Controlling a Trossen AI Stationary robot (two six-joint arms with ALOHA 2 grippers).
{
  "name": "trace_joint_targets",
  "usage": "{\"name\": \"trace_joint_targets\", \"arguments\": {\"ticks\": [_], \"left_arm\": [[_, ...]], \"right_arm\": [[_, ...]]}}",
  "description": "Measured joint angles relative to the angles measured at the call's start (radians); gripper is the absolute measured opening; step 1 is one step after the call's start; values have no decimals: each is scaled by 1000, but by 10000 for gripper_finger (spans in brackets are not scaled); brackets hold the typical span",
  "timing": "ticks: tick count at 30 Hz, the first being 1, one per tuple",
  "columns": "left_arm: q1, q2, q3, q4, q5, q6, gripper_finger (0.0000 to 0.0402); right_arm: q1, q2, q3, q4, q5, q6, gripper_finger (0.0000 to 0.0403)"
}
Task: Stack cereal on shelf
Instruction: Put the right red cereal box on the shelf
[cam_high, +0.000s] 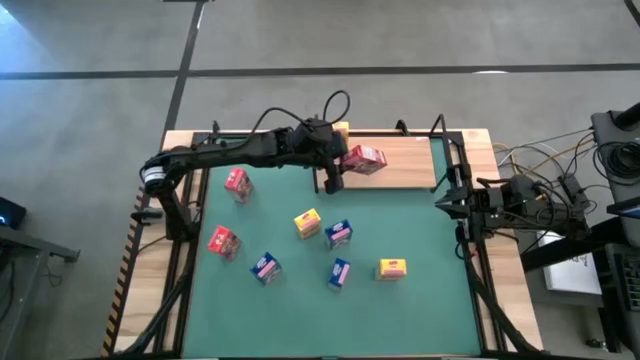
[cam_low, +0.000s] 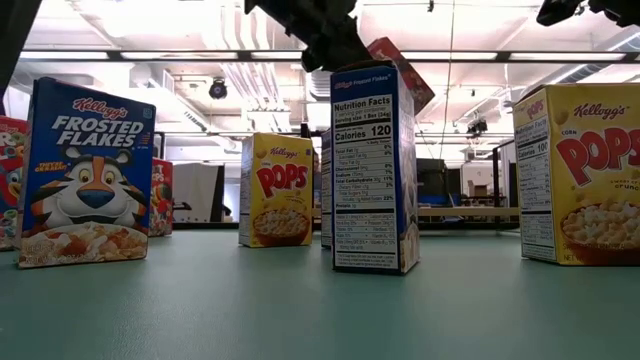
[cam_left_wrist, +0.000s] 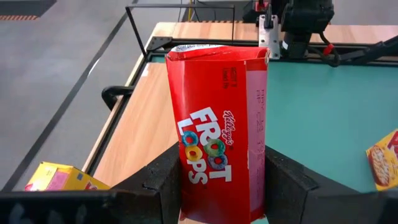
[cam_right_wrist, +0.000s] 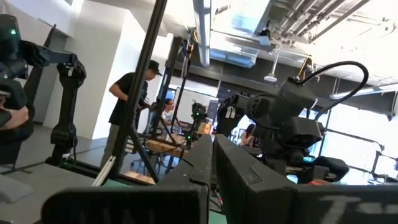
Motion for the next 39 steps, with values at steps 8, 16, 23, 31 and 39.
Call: {"name": "trace_joint_targets", "arguments": {"ticks": [8,16,23,31,39], "left_arm": [[3,0,4,31,0,0,155],[5,52,180,-105,1,31,155],[13,207,458,-384,0,124,155],[23,392,679,-587,0,207,155],[38,386,546,-490,0,171,155]], "right_arm": [[0,0,0,1,2,0,11],[0,0,0,1,2,0,11],[0,0,0,0,2,7,11],[0,0,0,1,2,10,11],[0,0,0,0,2,2,11]]}}
